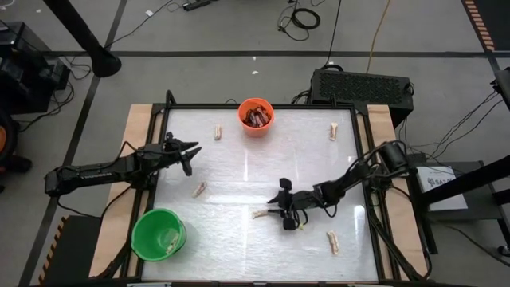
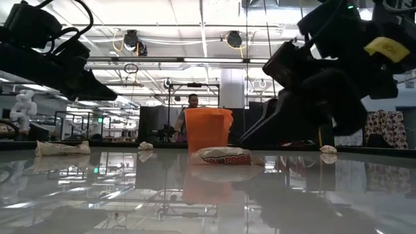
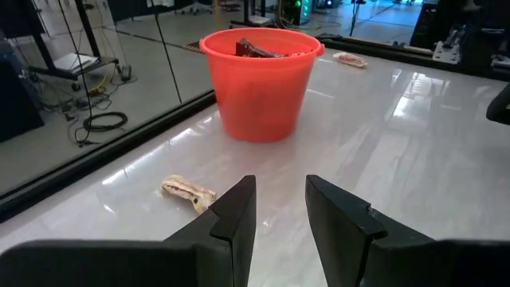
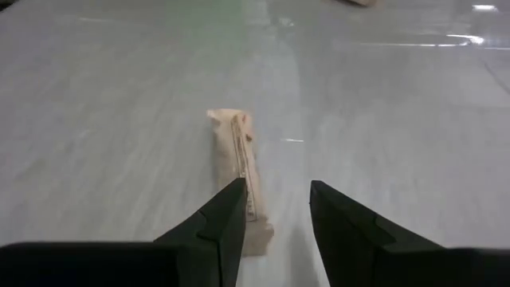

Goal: Sort candy by brand, put in halloween buckets
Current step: Put the white chocolate bar into the green bucket

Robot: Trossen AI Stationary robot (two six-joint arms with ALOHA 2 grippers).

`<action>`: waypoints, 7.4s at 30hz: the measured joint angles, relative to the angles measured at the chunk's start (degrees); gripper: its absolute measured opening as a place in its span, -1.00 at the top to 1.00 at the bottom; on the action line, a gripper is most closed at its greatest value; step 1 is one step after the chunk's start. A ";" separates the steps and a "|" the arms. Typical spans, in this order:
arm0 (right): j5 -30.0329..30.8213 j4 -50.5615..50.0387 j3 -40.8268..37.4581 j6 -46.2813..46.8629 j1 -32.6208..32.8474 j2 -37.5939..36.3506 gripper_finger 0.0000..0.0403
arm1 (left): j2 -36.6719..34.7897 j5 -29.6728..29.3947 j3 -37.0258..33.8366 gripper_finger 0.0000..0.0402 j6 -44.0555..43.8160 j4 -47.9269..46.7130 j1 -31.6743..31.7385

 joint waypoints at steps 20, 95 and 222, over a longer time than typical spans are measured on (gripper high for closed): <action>-3.61 -2.09 0.15 0.76 1.21 0.64 0.38 | 0.00 0.00 0.07 0.41 -0.04 0.04 0.00; -13.93 -21.55 100.49 -15.85 -3.45 49.02 0.40 | -0.02 -0.17 0.11 0.41 -0.07 -0.40 0.01; -2.66 0.16 28.34 -10.74 3.98 -1.76 1.00 | -0.02 -0.16 0.11 0.41 -0.07 -1.30 0.02</action>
